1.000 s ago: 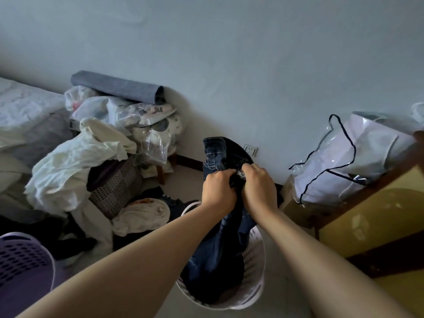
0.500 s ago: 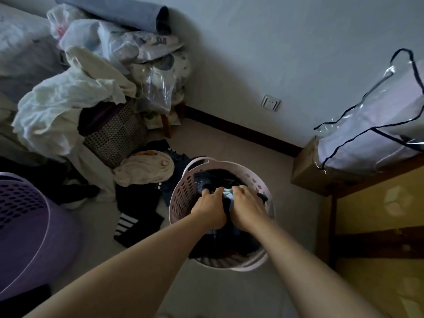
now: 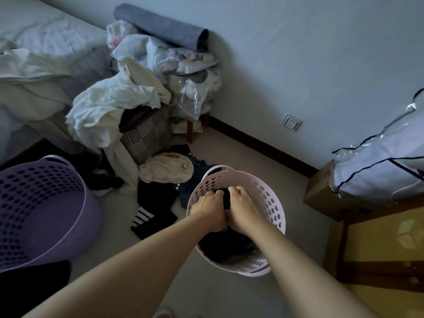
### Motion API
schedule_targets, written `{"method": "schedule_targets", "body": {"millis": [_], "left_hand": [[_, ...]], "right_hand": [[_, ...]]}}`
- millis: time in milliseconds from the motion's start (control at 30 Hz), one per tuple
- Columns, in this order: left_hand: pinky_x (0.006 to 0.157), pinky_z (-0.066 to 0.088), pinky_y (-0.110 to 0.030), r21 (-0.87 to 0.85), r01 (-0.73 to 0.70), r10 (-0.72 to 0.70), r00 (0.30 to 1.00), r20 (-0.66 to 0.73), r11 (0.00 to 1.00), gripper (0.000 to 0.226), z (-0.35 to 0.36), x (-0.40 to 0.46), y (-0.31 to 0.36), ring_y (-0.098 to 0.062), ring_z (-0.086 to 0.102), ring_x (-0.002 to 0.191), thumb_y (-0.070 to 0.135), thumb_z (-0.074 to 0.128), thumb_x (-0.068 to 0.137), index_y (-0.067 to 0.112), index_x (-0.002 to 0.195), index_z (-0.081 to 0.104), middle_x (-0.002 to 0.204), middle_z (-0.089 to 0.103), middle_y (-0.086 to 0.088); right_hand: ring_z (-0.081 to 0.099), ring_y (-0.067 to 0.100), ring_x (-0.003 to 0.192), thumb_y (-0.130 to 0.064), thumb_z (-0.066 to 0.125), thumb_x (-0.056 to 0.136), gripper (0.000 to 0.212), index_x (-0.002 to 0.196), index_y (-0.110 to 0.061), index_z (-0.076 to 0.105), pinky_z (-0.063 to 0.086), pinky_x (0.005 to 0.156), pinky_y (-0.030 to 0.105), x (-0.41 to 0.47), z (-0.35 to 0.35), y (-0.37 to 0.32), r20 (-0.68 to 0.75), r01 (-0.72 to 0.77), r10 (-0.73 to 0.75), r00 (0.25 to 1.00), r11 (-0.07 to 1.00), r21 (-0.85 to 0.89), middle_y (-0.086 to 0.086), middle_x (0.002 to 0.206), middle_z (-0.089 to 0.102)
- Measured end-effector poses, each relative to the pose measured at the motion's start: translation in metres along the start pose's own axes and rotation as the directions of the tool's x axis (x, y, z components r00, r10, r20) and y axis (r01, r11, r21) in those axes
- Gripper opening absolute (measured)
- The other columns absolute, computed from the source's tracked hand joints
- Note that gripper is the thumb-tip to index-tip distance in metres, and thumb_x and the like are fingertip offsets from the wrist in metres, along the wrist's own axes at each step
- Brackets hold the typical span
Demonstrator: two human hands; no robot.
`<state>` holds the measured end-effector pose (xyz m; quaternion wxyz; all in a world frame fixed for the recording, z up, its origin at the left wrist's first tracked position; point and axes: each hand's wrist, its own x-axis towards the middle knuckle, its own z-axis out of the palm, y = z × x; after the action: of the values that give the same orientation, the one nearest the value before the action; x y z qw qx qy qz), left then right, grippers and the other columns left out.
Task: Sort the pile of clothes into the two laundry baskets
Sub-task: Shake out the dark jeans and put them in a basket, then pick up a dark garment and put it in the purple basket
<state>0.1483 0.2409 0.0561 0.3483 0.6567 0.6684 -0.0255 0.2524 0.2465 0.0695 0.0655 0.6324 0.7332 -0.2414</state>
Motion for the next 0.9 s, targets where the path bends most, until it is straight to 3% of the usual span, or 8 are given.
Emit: {"method": "schedule_targets", "body": {"millis": [433, 667, 900], "left_hand": [[0.101, 0.043, -0.043, -0.161, 0.226, -0.254, 0.949, -0.185, 0.961, 0.061, -0.076, -0.108, -0.127, -0.028, 0.044, 0.127, 0.031, 0.063, 0.083, 0.017, 0.136, 0.037, 0.135, 0.046, -0.008], [0.1, 0.042, -0.044, -0.274, 0.317, -0.383, 0.893, -0.237, 0.908, 0.058, -0.091, -0.193, -0.254, -0.027, 0.044, 0.128, 0.032, 0.062, 0.081, 0.018, 0.132, 0.037, 0.134, 0.047, -0.006], [0.1, 0.042, -0.042, -0.34, 0.435, -0.522, 0.821, -0.232, 0.834, 0.066, -0.089, -0.302, -0.406, -0.027, 0.043, 0.129, 0.022, 0.06, 0.084, 0.019, 0.141, 0.028, 0.138, 0.044, -0.005]], "right_hand": [[0.028, 0.029, 0.136, -0.026, 0.056, 0.09, 0.058, 0.14, -0.01, 0.031, 0.031, 0.11, 0.039, -0.024, 0.004, -0.166, 0.058, 0.275, -0.269, 0.962, 0.947, -0.165, 0.012, 0.144, 0.035], [0.024, 0.029, 0.137, -0.027, 0.056, 0.091, 0.058, 0.14, -0.011, 0.029, 0.028, 0.111, 0.038, -0.061, 0.054, -0.298, 0.102, 0.414, -0.401, 0.91, 0.886, -0.207, 0.01, 0.145, 0.032], [0.02, 0.027, 0.141, -0.028, 0.058, 0.09, 0.064, 0.143, -0.01, 0.025, 0.027, 0.113, 0.037, -0.116, 0.139, -0.448, 0.153, 0.511, -0.489, 0.859, 0.834, -0.206, 0.009, 0.152, 0.019]]}}
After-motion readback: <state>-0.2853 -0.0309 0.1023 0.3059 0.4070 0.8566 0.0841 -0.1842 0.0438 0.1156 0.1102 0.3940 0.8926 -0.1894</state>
